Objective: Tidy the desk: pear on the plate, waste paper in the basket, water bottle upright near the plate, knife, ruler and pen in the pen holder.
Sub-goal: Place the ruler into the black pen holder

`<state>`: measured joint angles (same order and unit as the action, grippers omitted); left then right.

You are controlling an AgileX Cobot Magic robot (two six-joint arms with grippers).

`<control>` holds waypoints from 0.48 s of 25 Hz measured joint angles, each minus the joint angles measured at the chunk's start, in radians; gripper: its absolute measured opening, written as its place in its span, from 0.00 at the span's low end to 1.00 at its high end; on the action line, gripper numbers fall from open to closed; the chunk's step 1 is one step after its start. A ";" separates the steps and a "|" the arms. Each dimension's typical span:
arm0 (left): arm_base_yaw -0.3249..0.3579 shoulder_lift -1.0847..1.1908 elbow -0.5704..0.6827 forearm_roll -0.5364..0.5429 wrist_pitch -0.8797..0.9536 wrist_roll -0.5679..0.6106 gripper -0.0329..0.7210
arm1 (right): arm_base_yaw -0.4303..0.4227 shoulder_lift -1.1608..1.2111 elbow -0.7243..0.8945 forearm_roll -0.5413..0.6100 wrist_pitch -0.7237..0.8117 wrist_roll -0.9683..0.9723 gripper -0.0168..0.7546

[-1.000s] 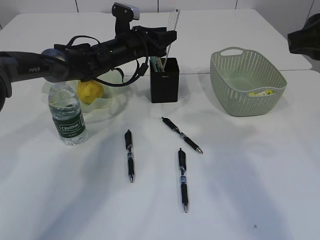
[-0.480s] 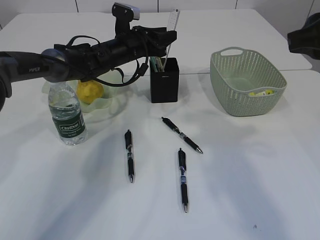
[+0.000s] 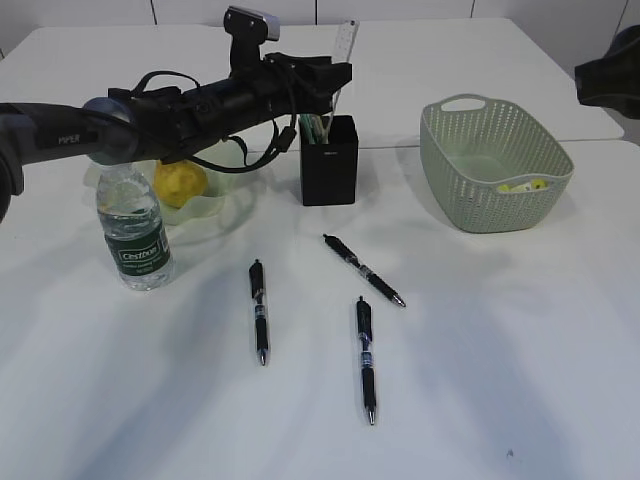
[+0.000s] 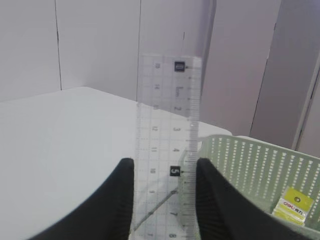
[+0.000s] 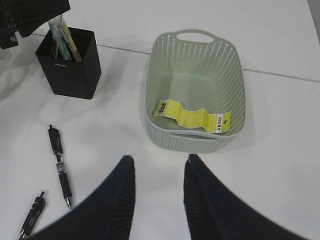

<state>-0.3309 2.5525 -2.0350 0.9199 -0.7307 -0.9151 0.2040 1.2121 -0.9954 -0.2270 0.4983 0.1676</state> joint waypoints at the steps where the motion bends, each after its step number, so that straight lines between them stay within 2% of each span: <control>1: 0.000 0.000 0.000 0.000 0.008 0.000 0.38 | 0.000 0.000 0.000 0.000 0.000 0.000 0.38; 12: 0.000 0.000 0.000 0.000 0.014 0.000 0.39 | 0.000 0.000 0.000 0.000 -0.002 0.000 0.38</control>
<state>-0.3309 2.5525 -2.0350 0.9199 -0.7169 -0.9151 0.2040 1.2121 -0.9954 -0.2270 0.4963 0.1676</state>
